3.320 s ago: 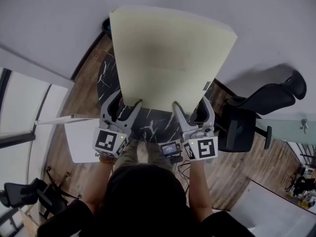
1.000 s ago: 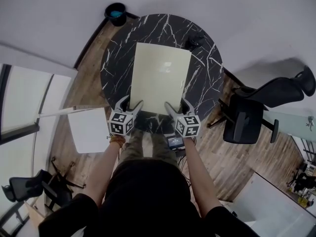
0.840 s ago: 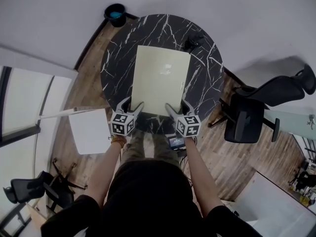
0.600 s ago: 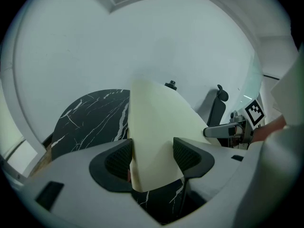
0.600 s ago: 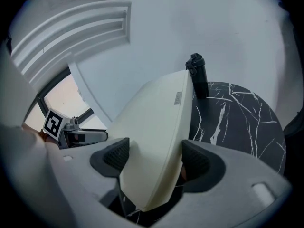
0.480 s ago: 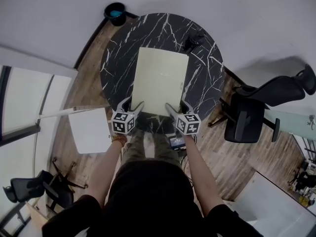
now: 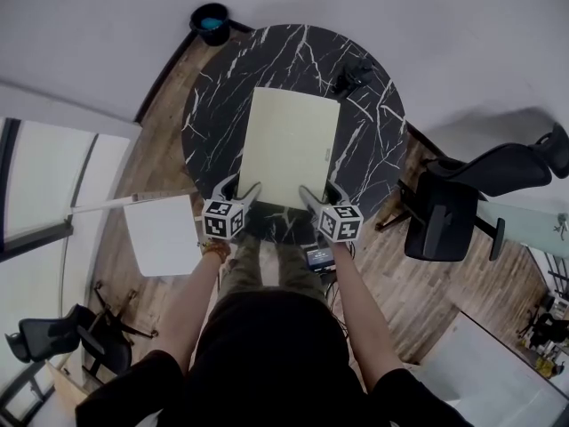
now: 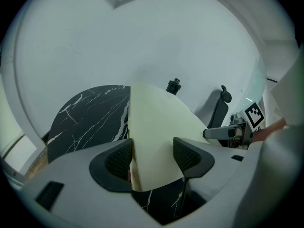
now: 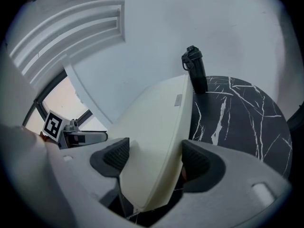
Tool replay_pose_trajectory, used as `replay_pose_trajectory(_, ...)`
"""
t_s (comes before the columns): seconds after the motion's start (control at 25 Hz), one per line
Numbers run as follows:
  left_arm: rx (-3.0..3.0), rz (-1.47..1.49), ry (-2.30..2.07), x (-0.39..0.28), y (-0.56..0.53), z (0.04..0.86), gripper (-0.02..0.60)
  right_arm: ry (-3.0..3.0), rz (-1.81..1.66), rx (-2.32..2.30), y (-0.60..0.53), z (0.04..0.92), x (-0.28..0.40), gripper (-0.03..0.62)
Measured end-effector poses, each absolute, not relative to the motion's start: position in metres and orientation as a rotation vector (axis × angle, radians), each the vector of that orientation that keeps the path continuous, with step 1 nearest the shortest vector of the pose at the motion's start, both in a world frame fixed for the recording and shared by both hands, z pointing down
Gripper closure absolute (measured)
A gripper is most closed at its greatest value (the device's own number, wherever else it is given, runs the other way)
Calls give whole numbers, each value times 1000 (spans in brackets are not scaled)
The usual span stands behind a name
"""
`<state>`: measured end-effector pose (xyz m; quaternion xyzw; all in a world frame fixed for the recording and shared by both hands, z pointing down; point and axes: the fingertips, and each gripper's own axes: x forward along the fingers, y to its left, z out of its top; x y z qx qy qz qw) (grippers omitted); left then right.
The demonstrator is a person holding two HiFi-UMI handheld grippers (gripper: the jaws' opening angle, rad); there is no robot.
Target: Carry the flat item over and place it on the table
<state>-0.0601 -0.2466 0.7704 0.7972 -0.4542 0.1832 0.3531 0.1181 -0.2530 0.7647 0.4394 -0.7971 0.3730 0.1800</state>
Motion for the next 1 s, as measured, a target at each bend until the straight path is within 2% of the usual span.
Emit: replay_pose_trajectory(1.0,2014,548,-1096,-53,-265,798,301,-2181,1116,1159,-267,793,125,250)
